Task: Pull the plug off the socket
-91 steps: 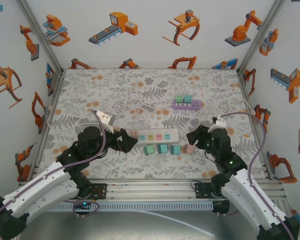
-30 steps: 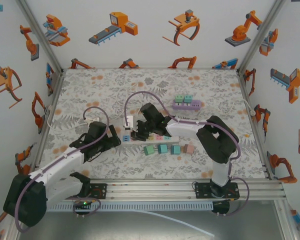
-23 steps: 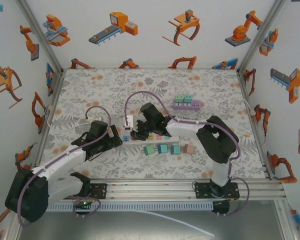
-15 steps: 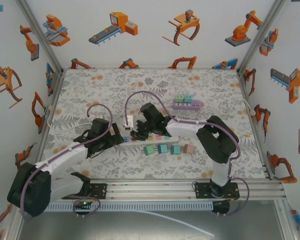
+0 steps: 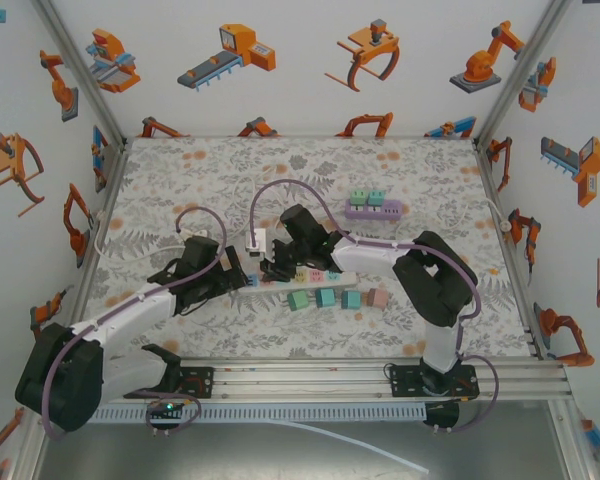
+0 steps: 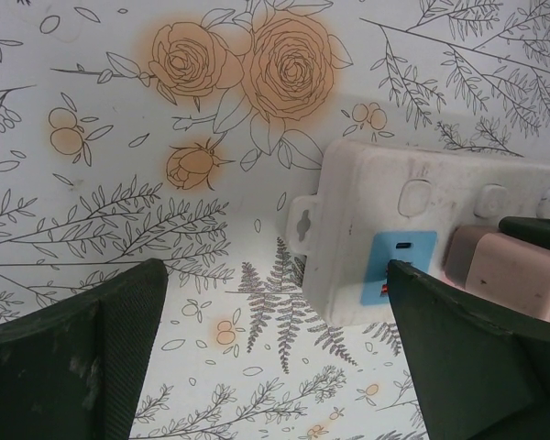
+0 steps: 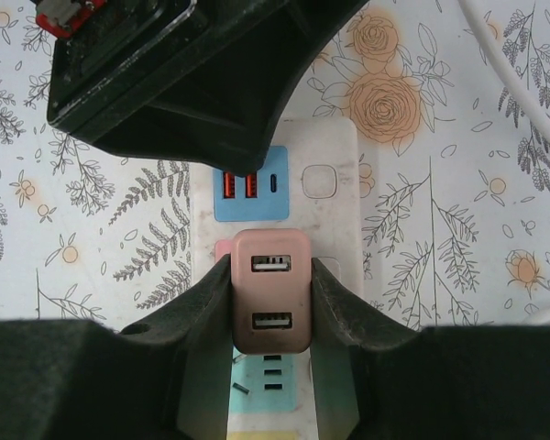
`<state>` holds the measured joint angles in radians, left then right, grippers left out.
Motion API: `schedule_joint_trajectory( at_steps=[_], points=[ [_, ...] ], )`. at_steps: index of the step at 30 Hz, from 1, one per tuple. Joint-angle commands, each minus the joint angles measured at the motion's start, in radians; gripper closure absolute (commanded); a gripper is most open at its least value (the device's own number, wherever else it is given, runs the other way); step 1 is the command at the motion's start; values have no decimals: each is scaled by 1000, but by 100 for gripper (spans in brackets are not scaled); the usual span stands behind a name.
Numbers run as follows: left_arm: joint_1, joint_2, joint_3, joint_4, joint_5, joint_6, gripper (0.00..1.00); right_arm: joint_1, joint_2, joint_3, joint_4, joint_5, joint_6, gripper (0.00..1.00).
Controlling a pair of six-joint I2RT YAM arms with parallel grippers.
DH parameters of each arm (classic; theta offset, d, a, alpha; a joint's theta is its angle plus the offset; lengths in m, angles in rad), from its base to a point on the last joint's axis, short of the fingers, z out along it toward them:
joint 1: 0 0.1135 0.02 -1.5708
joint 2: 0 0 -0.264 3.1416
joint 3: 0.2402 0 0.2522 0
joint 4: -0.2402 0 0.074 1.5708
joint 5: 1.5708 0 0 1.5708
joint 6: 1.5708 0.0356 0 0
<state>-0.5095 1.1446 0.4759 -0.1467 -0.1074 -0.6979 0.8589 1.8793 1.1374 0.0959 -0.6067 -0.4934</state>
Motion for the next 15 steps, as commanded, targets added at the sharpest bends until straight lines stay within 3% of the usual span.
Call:
schedule_joint_trajectory(
  at_steps=[1, 9, 15],
  points=[
    [2, 51, -16, -74, 20, 10, 3, -3, -41, 45, 79, -24, 29, 79],
    [2, 79, -5, -96, -8, -8, 3, -6, -64, 9, 131, -29, 46, 79],
    [3, 83, 7, -124, -39, -20, 3, -29, -93, -74, 303, -50, 128, 79]
  ],
)
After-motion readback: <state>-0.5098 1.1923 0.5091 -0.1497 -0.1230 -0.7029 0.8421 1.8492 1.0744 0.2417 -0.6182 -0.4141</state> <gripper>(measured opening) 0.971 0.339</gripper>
